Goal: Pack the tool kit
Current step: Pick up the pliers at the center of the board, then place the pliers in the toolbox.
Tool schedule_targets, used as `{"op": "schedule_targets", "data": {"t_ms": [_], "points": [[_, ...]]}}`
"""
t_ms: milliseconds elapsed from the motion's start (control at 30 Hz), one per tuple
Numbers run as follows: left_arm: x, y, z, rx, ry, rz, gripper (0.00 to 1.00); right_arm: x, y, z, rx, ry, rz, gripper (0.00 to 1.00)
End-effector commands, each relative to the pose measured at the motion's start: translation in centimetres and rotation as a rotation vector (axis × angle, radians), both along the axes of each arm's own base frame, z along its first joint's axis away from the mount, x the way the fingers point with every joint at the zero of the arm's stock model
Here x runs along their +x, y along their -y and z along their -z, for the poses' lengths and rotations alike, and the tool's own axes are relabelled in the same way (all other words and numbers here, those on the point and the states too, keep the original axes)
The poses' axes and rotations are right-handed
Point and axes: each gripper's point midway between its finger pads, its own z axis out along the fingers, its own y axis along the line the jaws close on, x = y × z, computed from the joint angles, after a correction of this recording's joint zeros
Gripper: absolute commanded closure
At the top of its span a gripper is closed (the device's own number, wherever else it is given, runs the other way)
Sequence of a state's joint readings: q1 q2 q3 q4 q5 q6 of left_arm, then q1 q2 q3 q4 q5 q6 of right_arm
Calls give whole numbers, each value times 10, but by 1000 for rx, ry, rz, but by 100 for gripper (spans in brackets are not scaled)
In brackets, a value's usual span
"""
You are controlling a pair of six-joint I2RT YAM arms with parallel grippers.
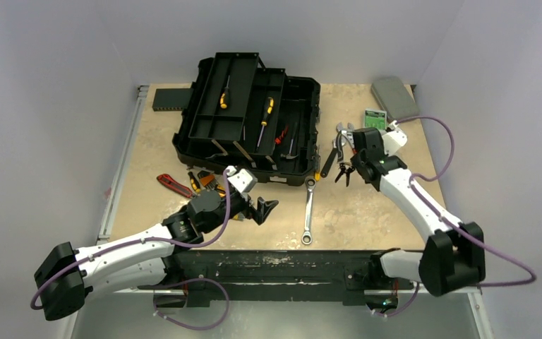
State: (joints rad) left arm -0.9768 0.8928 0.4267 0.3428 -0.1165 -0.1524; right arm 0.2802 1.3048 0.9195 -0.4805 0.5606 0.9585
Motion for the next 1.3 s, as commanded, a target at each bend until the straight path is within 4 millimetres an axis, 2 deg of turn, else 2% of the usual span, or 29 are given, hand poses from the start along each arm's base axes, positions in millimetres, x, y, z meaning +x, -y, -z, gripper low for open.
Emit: {"op": "schedule_targets", "data": {"t_ms": [0,67,233,333,433,533,700,867,1000,1133,1267], "points": [[1,2,-9,-20,35,4,5,13,3,-52,-34,225,-66,100],[1,1,-10,-23,37,1,5,14,-4,-68,-44,288,-146,100],[0,1,-11,-27,38,3,5,20,-42,-100,-2,427,-396,100],[1,-2,-11,-32,39,-11,5,27,-54,-110,31,442,-439,100],[4,-8,-14,-46,40,-49,5,34,-57,-111,59,398,-395,100],[13,-24,-19,-85,32,-154,6,40,-70,-114,63,387,-367,100],[27,-64,-25,-157,53,-369,5,55,-111,-128,104,435,-416,100],[31,-88,-28,-181,73,-473,5,80,-144,-120,176,415,-459,100],[34,-99,-27,-181,74,-533,5,97,-157,-111,219,403,-449,100],[39,-115,-25,-193,65,-631,4,107,-141,-87,198,292,-277,100],[40,-115,-25,-184,63,-638,3,105,-125,-72,120,174,-124,100]]}}
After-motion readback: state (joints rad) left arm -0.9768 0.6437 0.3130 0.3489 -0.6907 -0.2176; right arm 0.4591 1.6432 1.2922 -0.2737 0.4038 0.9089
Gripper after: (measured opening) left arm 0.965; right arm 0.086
